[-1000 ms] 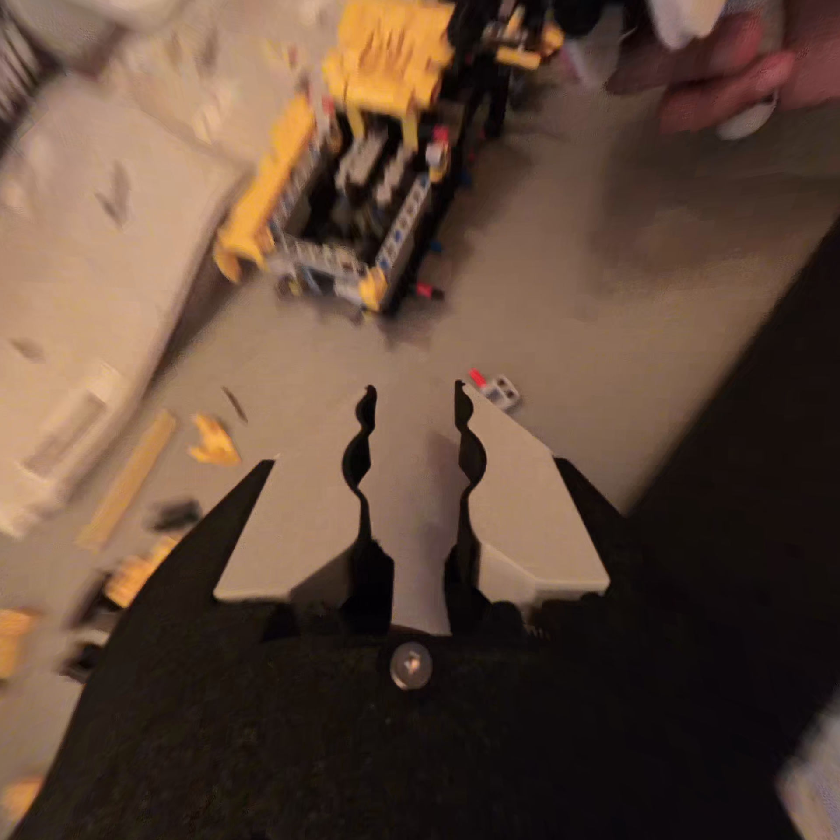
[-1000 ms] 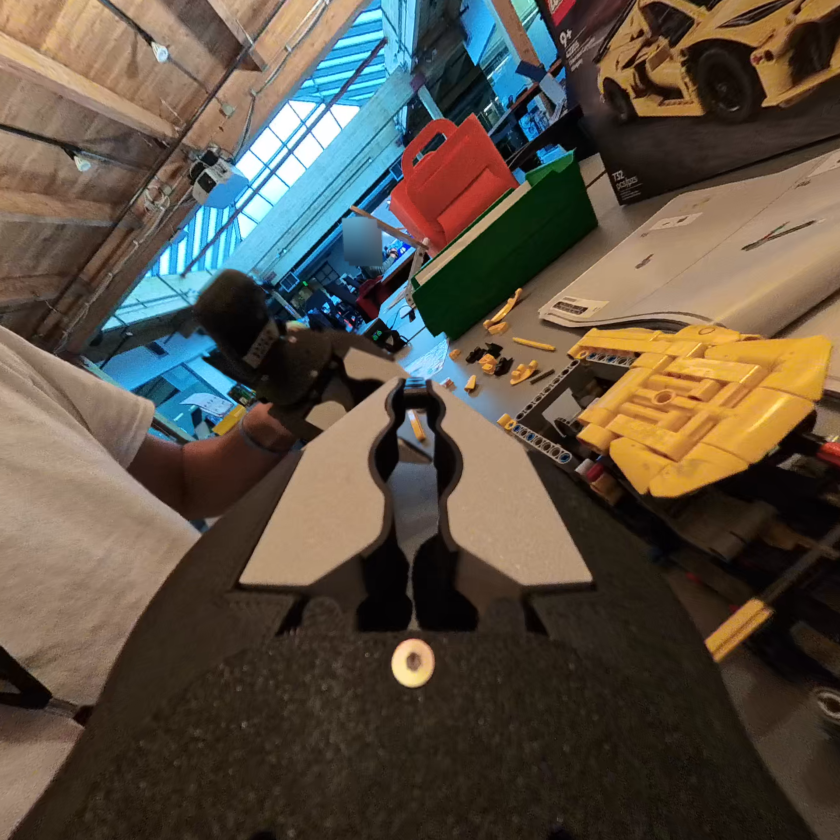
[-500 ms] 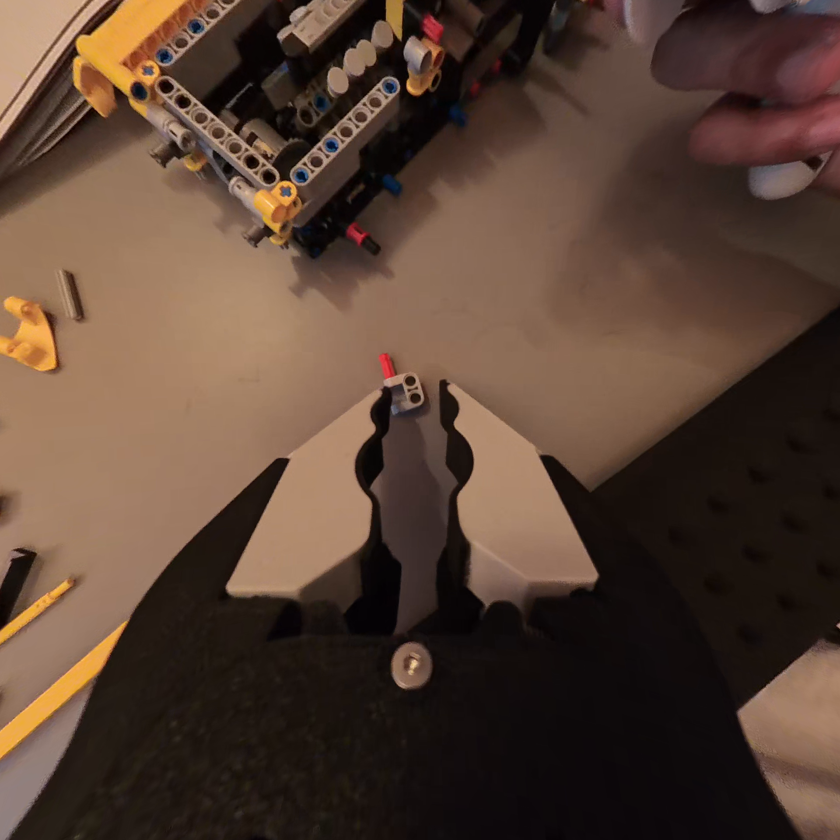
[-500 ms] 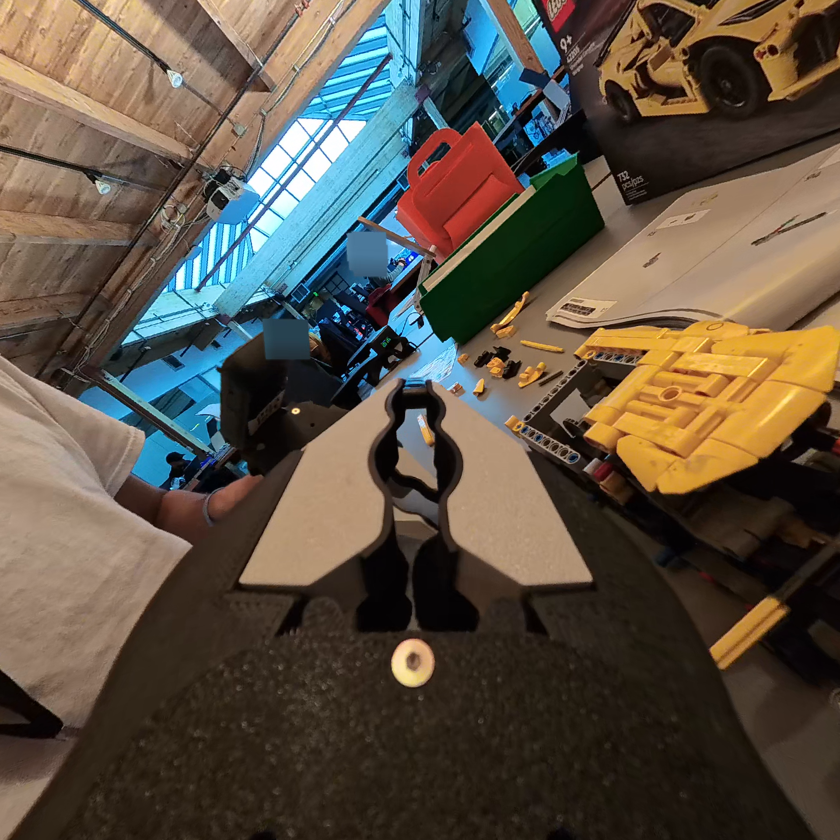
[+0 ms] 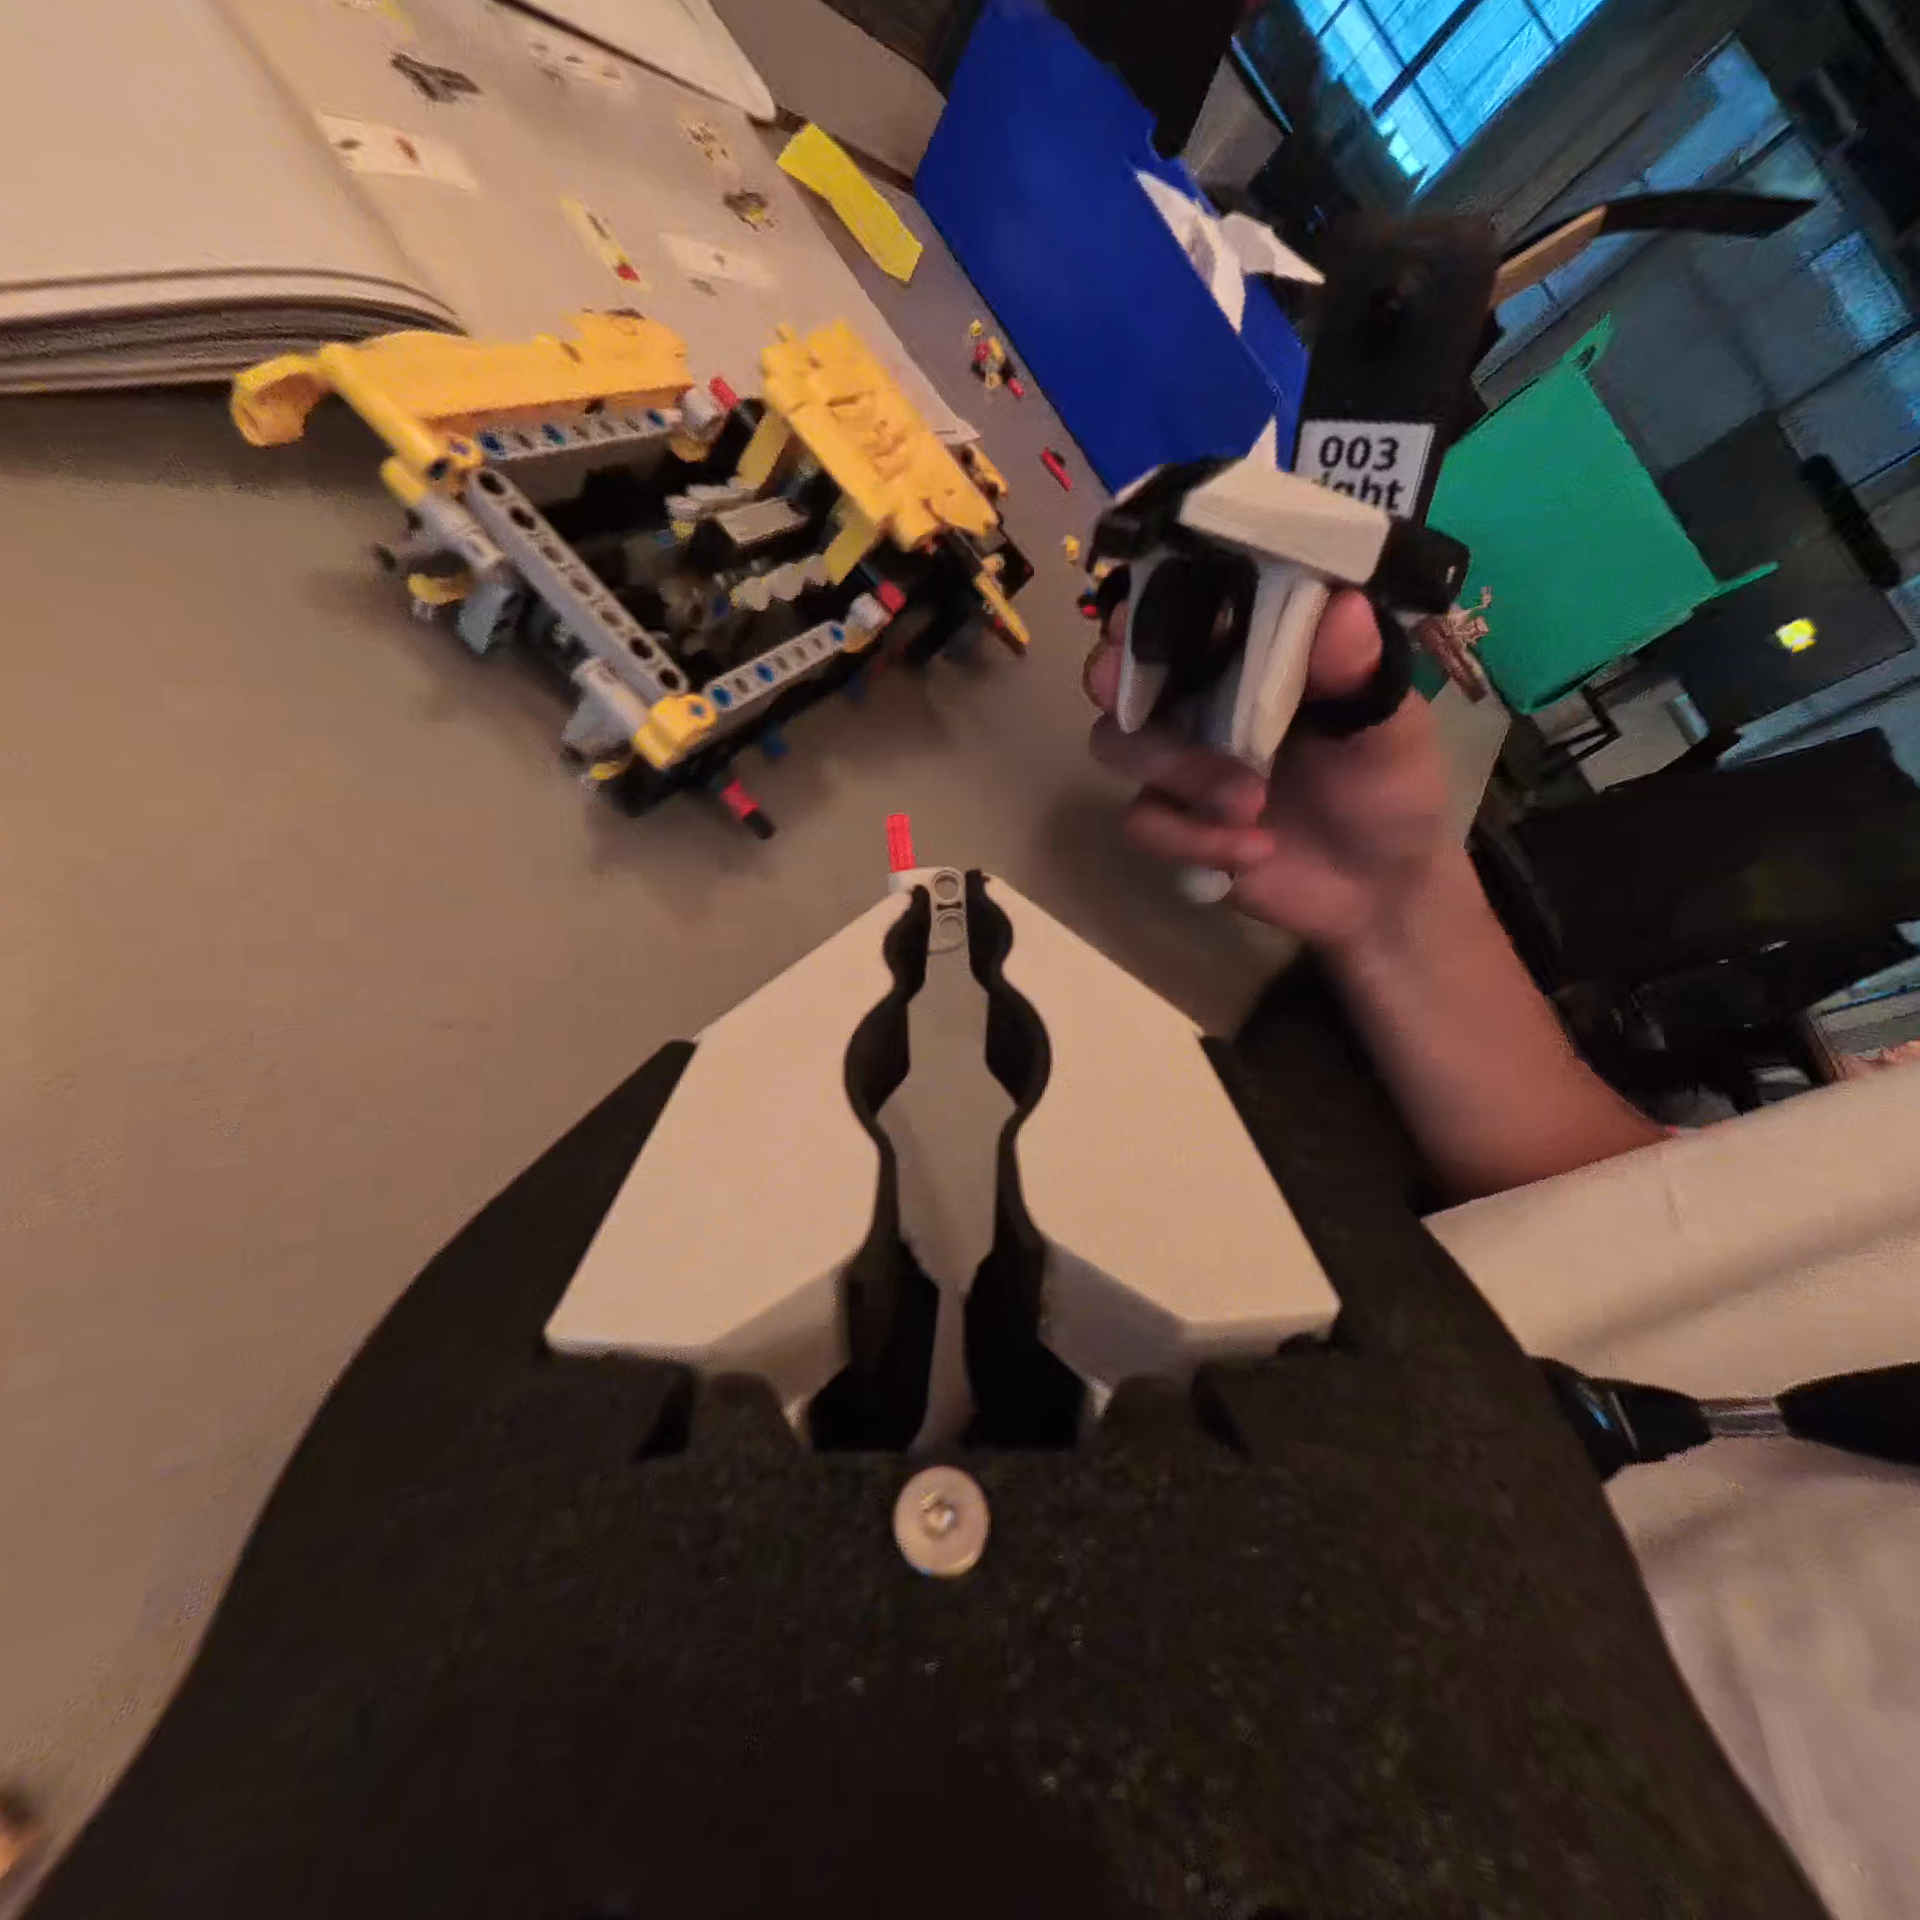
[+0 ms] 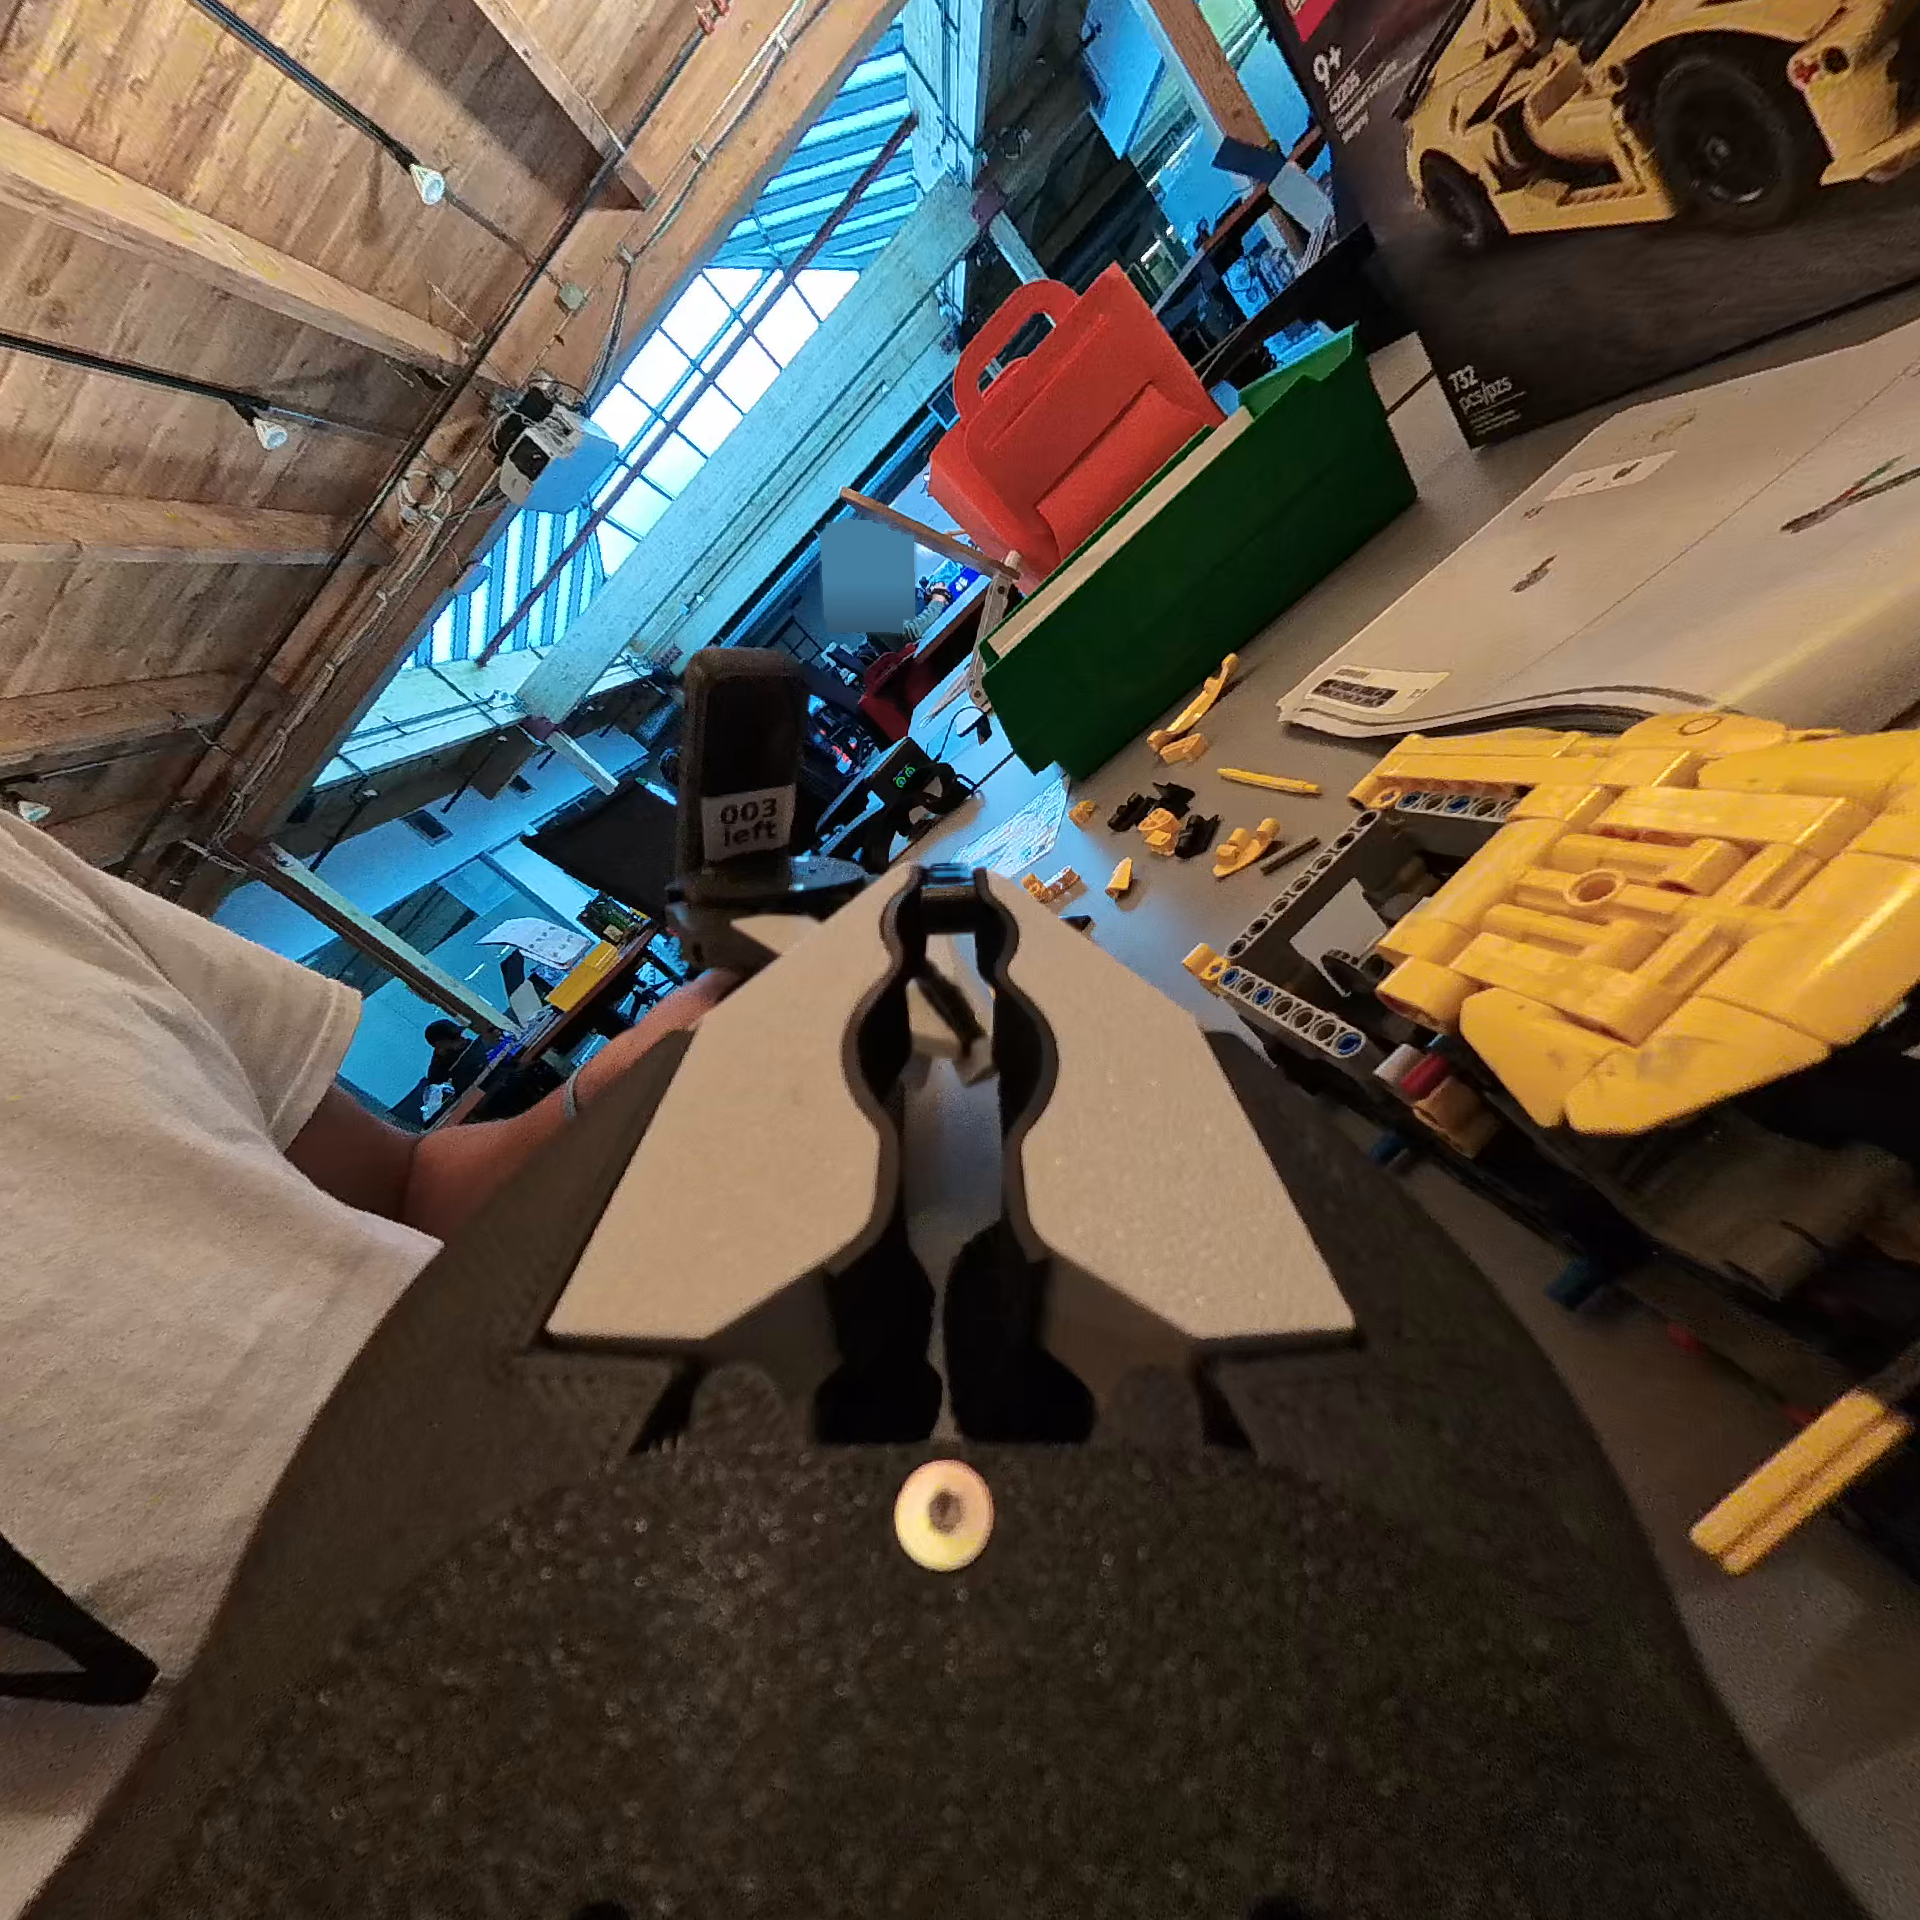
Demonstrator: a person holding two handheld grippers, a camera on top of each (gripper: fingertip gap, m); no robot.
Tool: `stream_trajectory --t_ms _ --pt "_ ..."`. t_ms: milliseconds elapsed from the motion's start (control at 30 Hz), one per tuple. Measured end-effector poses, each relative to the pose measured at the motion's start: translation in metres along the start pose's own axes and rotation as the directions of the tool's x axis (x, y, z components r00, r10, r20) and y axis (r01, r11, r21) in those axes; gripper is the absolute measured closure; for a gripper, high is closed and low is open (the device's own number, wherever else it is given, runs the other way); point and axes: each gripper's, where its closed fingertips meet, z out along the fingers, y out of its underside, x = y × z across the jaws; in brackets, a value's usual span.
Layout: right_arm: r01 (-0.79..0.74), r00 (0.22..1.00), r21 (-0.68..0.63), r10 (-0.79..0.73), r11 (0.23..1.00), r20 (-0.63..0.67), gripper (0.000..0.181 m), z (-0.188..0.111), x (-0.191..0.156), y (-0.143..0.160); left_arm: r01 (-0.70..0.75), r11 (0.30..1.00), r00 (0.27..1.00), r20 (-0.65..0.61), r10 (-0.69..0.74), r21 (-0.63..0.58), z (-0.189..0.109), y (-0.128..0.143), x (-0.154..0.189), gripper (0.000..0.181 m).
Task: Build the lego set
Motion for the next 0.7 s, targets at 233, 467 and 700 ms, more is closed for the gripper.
stream_trajectory --t_ms 233,467,700 --pt "0.004 1.000 -0.011 -0.004 1.000 -0.012 0.174 0.001 0.002 0.002 -0.398 0.809 0.887 0.043 0.460 -0.433 -0.010 0.057 -0.037 0.175" --pt "0.007 1.000 -0.014 -0.007 1.000 -0.009 0.174 0.000 0.002 0.002 -0.554 0.628 0.741 0.020 0.671 -0.547 -0.018 0.061 -0.045 0.154" --pt "-0.017 1.000 -0.012 0.017 1.000 0.009 0.175 0.001 0.001 0.003 -0.604 0.557 0.625 0.094 0.775 -0.571 -0.025 0.053 -0.059 0.152"
